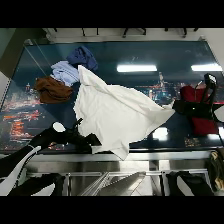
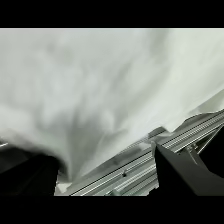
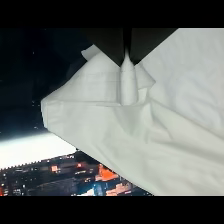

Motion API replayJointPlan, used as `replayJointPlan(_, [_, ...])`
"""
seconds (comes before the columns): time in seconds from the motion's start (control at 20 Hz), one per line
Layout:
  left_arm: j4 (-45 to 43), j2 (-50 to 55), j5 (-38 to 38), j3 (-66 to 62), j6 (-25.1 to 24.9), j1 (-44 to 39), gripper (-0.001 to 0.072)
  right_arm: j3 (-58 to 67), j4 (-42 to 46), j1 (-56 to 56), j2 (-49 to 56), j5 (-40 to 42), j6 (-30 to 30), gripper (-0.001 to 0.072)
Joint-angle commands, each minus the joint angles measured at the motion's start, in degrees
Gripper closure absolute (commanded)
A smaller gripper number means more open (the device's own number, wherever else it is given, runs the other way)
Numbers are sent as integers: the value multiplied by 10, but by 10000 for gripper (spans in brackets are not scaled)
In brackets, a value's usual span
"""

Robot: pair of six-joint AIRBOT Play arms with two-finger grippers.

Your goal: Fold the shirts.

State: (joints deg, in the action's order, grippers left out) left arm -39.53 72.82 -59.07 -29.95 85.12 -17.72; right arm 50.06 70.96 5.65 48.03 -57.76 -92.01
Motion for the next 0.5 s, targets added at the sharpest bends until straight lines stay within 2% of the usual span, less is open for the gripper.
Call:
replayJointPlan(0.0, [35,27,73,-14,-13,-53,213,0,-1,0,-5,2,8,692])
replayJointPlan(0.05, [32,22,84,-14,-13,-59,555,0,-1,0,-7,2,8,692])
replayJointPlan(0.1, [31,10,95,-14,-20,-64,696,0,-1,0,-9,2,8,692])
replayJointPlan(0.2, [30,-35,104,-14,-30,-59,695,0,-1,0,-13,1,13,692])
replayJointPlan(0.3, [30,-111,83,-16,-30,-17,696,0,2,0,-27,-7,42,692])
replayJointPlan(0.45, [13,-253,-11,-72,-24,107,696,0,27,0,-59,-23,44,692])
